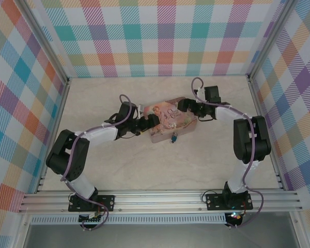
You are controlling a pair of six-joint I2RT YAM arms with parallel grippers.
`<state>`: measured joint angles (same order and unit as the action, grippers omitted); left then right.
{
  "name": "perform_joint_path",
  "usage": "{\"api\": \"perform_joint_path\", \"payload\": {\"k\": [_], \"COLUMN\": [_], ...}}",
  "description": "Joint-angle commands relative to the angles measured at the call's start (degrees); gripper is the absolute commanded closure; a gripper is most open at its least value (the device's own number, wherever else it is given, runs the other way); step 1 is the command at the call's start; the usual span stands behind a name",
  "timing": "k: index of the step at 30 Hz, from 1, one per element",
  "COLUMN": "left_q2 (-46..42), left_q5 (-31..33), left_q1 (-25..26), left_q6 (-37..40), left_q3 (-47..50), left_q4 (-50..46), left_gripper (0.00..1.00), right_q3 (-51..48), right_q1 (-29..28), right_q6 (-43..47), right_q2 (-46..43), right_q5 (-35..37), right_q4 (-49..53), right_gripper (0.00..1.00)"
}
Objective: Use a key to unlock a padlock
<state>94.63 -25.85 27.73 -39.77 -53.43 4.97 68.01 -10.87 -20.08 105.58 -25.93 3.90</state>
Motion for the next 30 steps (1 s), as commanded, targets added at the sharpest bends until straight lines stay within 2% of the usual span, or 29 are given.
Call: {"api": "perform_joint_path", "payload": {"k": [1, 6, 9, 13, 16, 22, 30], "left_q2": [-4.46, -9.68, -12.18, -11.29, -7.13, 1.24, 7.53], "left_q5": [4.13, 8.69, 9.75, 6.96, 3.01, -2.68, -5.05], "left_q1": [0.23, -1.38, -2.47, -2.94, -2.98, -2.25, -1.80], "left_q6": [0.60, 4.09, 6.58, 9.94, 10.34, 8.05, 6.57], "left_q3": [0.30, -0.70, -2.40, -7.58, -12.77, -19.09, -24.66], "left_q4": [0.48, -5.03, -7.38, -8.46, -8.93, -5.14, -4.57], "left_gripper": [0.05, 0.05, 0.05, 0.06, 0.09, 0.14, 0.18], "right_q3": [0.39, -8.26, -16.61, -29.20, -36.77, -44.76, -48.56], "right_q1": [1.80, 4.46, 4.48, 2.95, -0.23, -8.75, -11.44], "right_q6": [2.35, 2.68, 0.78, -6.67, -12.19, -16.10, -14.88], "right_q2": [-4.32, -15.71, -23.99, -33.15, -36.85, -34.26, -17.37], "right_q5": [1.99, 5.73, 3.05, -1.96, -1.50, 3.13, 1.67], "right_q4": [-1.08, -2.27, -3.56, -9.73, -15.96, -27.36, -50.73], "right_gripper": [0.00, 0.00, 0.00, 0.00, 0.02, 0.17, 0.35]}}
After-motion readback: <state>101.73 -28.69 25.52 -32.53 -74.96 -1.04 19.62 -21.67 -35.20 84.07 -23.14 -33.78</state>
